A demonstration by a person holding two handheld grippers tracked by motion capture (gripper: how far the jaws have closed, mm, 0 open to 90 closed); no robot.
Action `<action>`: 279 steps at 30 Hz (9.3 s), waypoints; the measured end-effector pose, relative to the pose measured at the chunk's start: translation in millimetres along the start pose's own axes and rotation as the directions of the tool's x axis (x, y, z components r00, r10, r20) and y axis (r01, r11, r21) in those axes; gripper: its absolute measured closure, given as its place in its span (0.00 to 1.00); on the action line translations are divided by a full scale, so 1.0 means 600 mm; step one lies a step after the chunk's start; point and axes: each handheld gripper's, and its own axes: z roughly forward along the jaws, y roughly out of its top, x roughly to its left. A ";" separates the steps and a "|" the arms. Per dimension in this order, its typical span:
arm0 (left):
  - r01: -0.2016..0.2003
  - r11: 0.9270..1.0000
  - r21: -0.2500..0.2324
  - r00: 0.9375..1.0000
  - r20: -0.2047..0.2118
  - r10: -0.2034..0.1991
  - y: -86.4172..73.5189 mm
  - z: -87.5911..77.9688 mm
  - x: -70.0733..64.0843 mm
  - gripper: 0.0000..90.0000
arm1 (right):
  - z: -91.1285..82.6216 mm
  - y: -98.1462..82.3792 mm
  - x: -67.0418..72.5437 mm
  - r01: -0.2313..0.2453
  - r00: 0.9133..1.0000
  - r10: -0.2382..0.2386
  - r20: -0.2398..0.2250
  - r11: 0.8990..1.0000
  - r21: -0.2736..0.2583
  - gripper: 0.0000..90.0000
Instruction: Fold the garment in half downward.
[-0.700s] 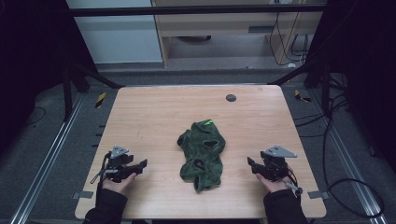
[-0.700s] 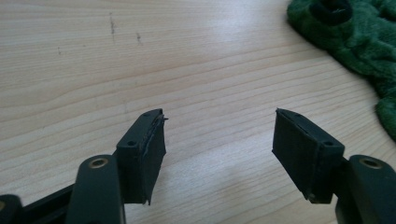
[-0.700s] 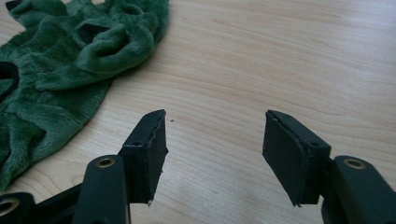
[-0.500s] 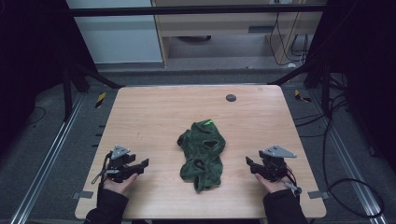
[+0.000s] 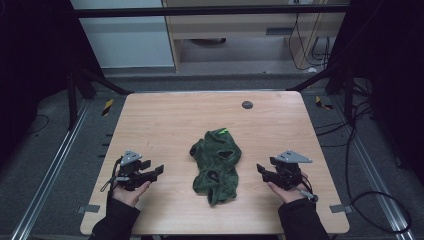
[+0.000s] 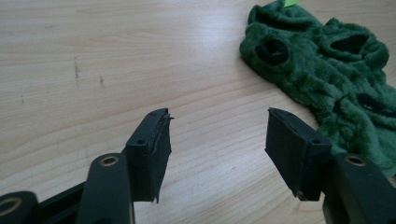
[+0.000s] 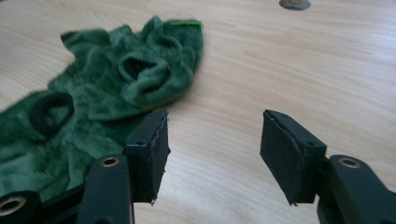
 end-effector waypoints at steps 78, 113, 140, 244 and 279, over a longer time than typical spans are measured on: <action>-0.146 0.987 0.065 0.988 0.058 0.142 0.151 0.235 -0.066 0.57 | 0.201 0.116 0.001 -0.015 0.999 0.019 -0.033 0.995 0.098 0.58; -0.132 0.974 0.187 0.989 0.093 0.116 0.118 0.293 -0.072 0.78 | 0.256 0.085 0.009 -0.025 0.998 0.039 -0.058 0.976 0.217 0.70; -0.139 0.977 0.165 0.986 0.113 0.121 0.133 0.266 -0.083 0.97 | 0.235 0.102 0.011 -0.035 0.994 0.053 -0.100 0.985 0.171 0.97; -0.338 0.920 0.199 0.923 0.263 0.282 -0.003 0.073 -0.169 0.97 | 0.048 -0.012 0.114 0.157 0.925 -0.108 -0.364 0.982 0.109 0.95; -0.218 0.971 0.099 0.968 0.148 0.202 0.042 0.041 -0.125 0.90 | 0.028 0.028 0.082 0.082 0.961 -0.074 -0.268 0.996 0.019 0.93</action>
